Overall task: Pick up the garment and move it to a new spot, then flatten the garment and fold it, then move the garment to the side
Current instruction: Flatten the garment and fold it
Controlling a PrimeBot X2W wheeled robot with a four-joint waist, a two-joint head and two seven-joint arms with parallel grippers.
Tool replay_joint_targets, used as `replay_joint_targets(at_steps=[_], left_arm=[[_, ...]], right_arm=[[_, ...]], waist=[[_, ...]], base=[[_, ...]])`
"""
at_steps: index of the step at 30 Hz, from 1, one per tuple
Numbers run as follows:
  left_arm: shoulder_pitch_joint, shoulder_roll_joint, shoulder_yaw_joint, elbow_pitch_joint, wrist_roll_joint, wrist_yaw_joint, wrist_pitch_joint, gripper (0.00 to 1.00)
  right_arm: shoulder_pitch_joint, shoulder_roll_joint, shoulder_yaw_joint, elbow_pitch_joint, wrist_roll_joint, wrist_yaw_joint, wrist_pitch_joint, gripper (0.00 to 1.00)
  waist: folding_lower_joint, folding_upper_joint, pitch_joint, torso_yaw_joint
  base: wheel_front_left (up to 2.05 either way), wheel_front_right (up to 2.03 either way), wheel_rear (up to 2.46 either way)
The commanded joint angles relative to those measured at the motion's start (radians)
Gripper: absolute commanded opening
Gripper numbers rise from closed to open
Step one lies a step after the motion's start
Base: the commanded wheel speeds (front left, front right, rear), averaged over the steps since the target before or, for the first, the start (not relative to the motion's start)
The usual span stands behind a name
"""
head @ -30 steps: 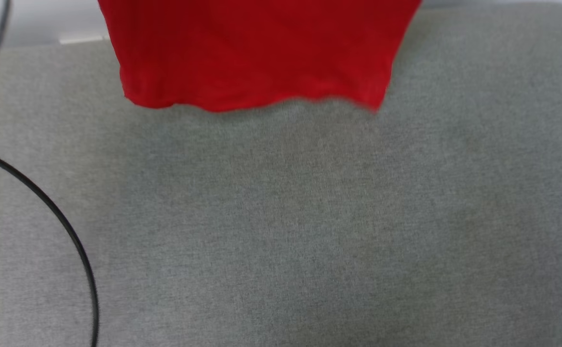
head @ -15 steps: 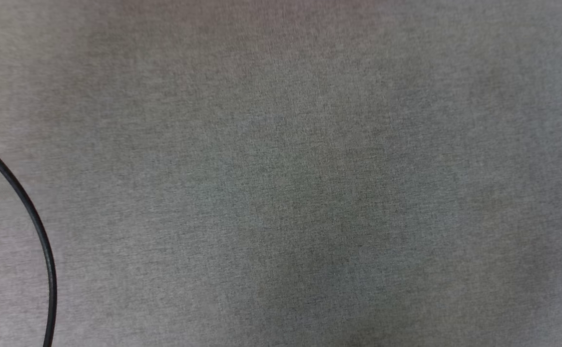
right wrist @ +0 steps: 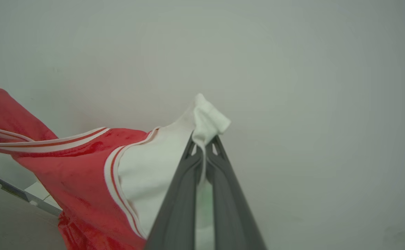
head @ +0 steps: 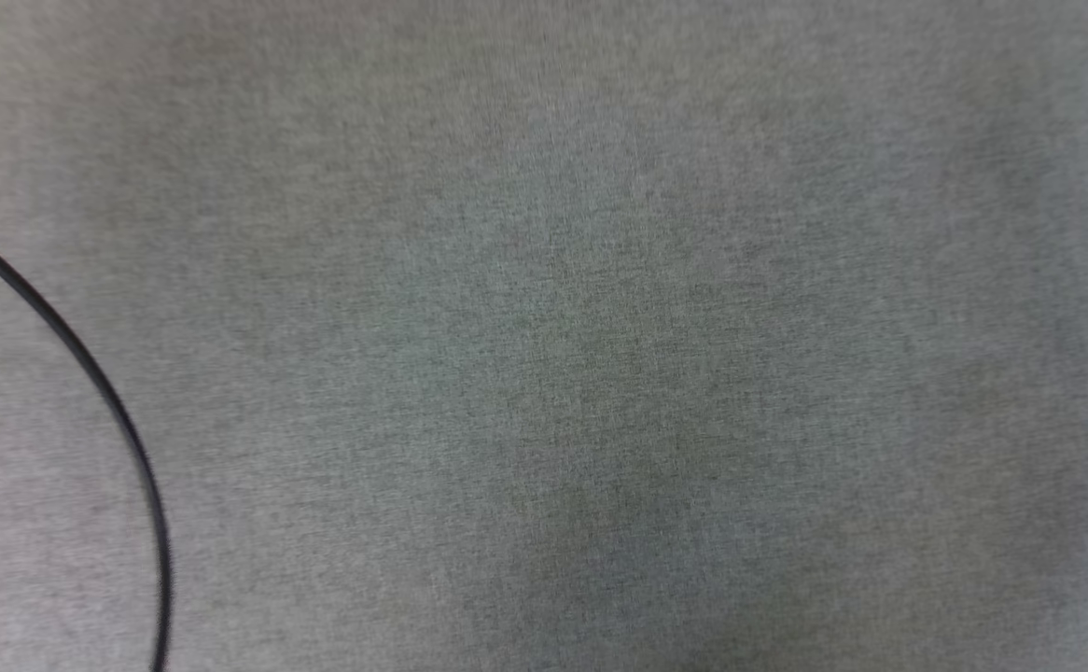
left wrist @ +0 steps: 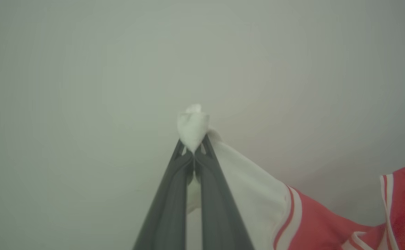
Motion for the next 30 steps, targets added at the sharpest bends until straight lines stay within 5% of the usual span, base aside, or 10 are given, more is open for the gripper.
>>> replay_joint_targets(at_steps=[1, 15, 30], left_arm=[[0.050, -0.005, -0.005, 0.016, -0.005, -0.007, -0.016, 0.00], [0.672, -0.012, 0.018, -0.081, -0.113, -0.018, -0.083, 0.00], [1.497, 0.007, 0.116, -0.629, -0.220, 0.223, -0.032, 0.00]], right_arm=[[0.051, 0.005, 0.022, 0.005, 0.021, -0.001, -0.003, 0.00], [0.613, -0.083, 0.181, -0.139, 0.292, -0.001, 0.006, 0.00], [1.206, -0.171, 0.108, -0.310, 0.388, -0.001, -0.051, 0.00]], waist=[[-0.0001, 0.0000, -0.037, 0.004], [-0.0001, 0.0000, -0.319, 0.028], [-0.0001, 0.0000, -0.517, 0.042]], base=[[0.00, 0.00, 0.00], [0.00, 0.00, 0.00], [0.00, 0.00, 0.00]])
